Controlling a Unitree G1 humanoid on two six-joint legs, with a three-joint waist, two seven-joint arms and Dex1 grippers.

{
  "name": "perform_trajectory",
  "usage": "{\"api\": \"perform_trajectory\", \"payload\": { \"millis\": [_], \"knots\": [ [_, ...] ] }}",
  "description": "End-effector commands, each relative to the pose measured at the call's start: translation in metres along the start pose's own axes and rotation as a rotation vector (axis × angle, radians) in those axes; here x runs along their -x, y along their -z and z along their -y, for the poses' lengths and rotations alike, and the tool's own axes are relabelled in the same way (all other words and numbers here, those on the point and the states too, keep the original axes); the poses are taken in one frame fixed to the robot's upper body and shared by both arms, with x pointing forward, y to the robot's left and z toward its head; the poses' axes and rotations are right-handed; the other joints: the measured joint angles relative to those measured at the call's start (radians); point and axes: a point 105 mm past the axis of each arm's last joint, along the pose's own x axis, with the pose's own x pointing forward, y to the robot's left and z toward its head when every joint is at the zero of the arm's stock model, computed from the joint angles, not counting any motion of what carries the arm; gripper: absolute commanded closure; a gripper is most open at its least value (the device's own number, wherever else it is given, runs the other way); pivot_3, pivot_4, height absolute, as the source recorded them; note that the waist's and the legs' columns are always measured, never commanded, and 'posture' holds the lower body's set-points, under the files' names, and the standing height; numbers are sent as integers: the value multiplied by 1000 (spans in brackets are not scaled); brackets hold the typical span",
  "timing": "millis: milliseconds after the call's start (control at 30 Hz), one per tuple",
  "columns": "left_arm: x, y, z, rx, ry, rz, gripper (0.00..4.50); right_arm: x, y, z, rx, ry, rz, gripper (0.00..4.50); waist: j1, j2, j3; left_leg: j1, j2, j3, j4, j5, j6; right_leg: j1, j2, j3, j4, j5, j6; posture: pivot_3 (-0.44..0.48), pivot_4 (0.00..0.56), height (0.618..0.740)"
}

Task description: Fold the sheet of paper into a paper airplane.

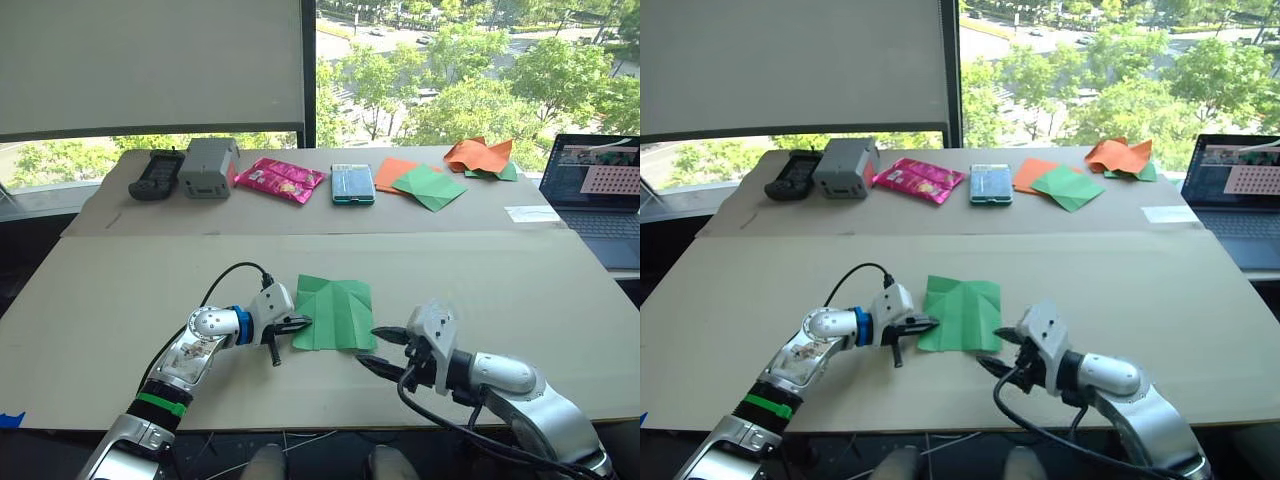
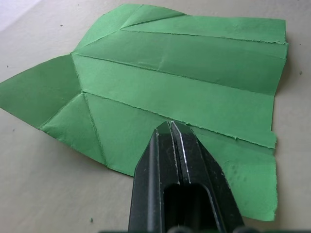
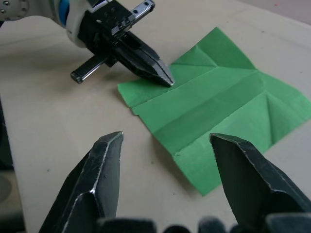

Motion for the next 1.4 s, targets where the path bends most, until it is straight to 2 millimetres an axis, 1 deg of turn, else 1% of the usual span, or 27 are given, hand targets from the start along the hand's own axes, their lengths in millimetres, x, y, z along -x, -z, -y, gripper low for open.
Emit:
{"api": "perform_trajectory", "payload": {
  "millis": [33,167,200,400,567,667,800,867,1067,1200,1400],
  "knots": [
    [0,25,12,33,36,-95,4500,-6,11,-10,-18,-48,-57,2887,0,-1,-1,0,0,0,0,0,0,0,0,0,0,0,0,0,150,706],
    [0,25,15,30,45,-100,4500,-13,21,-9,-38,-14,-77,4283,0,-1,-2,0,0,0,0,0,0,0,0,0,0,0,0,0,150,706],
    [0,26,15,30,46,-102,4500,-14,24,-6,-49,10,-79,4454,0,-2,-3,0,0,0,0,0,0,0,0,0,0,0,0,0,150,706],
    [1,26,15,27,47,-108,4500,-19,34,3,-91,108,-96,4454,0,-3,-7,0,0,0,0,0,0,-1,0,0,0,0,0,0,150,706],
    [2,27,14,24,52,-115,4500,-19,44,20,-75,267,-114,4454,0,-2,-10,0,0,0,0,-1,-1,-1,0,0,0,0,0,0,150,706],
    [2,28,14,18,54,-121,4500,-20,42,29,-55,347,-89,4454,0,-2,-11,0,0,0,0,-1,-2,-1,0,0,0,0,0,0,150,706],
    [2,26,15,16,59,-116,4500,-21,40,34,-53,390,-61,4454,1,-1,-12,0,0,0,0,-1,-2,-1,-1,0,0,0,0,0,150,706],
    [2,25,15,12,63,-115,4500,-20,38,41,-60,439,-32,4454,1,-1,-12,0,0,0,0,-1,-2,-1,-1,0,0,0,0,0,150,706],
    [3,26,16,7,66,-120,4500,-25,22,46,-112,464,103,4454,0,-1,-12,0,0,0,0,-1,-1,-1,-1,0,0,0,0,0,150,706],
    [4,27,16,6,65,-124,4500,-33,11,46,-140,432,175,4454,-1,0,-12,0,0,0,0,-1,-1,-2,-1,0,1,0,0,0,150,706],
    [6,28,15,6,57,-127,4500,-47,-19,36,-122,290,293,4454,-2,1,-12,-1,0,0,0,0,0,-2,-1,0,1,0,0,0,150,706]
  ]
}}
